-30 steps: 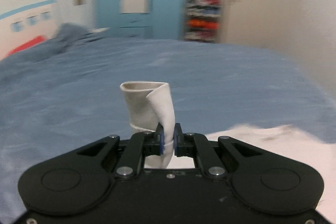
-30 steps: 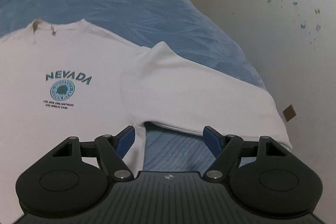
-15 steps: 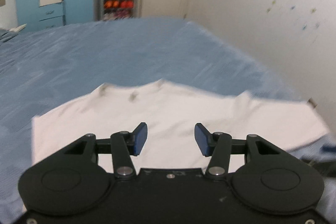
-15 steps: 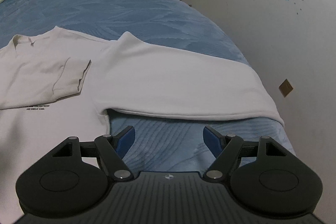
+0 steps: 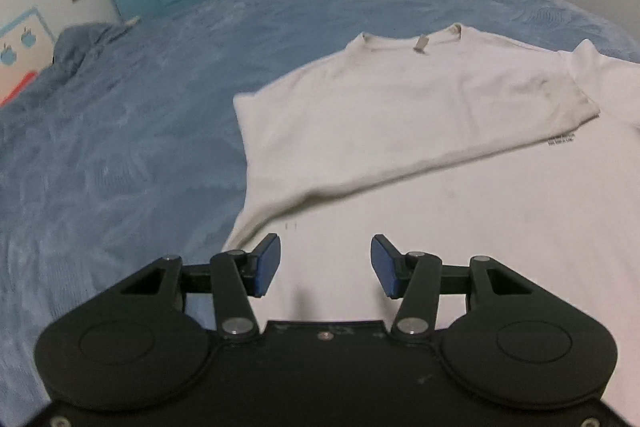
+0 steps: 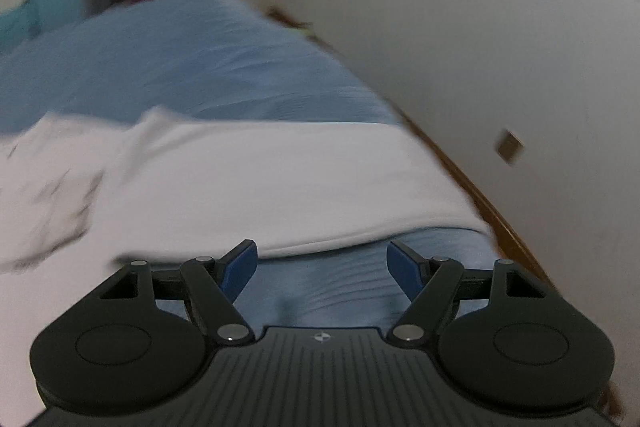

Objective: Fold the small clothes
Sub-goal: 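Grasp the other sleeve with the right tool and fold it across the body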

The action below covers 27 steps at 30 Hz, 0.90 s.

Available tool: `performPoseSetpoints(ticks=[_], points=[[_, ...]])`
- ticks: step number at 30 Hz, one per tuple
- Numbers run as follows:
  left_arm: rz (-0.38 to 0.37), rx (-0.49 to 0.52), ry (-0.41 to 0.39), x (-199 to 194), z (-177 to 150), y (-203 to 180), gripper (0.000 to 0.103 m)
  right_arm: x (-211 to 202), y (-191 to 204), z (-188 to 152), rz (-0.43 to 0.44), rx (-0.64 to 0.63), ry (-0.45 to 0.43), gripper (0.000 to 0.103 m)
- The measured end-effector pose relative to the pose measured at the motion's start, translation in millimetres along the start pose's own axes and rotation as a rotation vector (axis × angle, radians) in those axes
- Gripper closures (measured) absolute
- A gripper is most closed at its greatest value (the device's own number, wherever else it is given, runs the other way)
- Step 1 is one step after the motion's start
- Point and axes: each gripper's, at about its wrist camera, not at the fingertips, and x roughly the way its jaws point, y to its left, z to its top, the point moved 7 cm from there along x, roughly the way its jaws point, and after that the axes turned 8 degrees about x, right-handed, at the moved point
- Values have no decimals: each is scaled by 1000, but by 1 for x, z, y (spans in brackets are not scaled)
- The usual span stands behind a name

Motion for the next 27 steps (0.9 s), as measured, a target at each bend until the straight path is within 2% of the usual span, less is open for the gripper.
performPoseSetpoints(ticks=[4, 7, 10, 14, 17, 22, 24, 25, 27], points=[[-2, -30, 9, -3, 2, -2, 51, 25, -80, 14, -50, 223, 14, 19], [-15, -45, 9, 6, 14, -12, 51, 42, -132, 19, -23, 384, 28, 28], [-14, -53, 11, 7, 20, -17, 51, 51, -163, 22, -54, 546, -4, 33], [-8, -40, 32, 10, 26, -29, 51, 84, -165, 29, 52, 613, 75, 33], [2, -8, 26, 11, 32, -35, 51, 116, -171, 21, 48, 719, 154, 33], [12, -8, 32, 12, 34, -39, 51, 120, -195, 4, 60, 896, 178, 31], [16, -3, 37, 12, 34, -42, 51, 114, -208, -2, 30, 954, 161, 24], [15, -3, 40, 13, 33, -43, 51, 117, -215, -4, 35, 982, 150, 21], [6, -10, 54, 17, 32, -47, 51, 131, -219, -6, 98, 1013, 171, 23]])
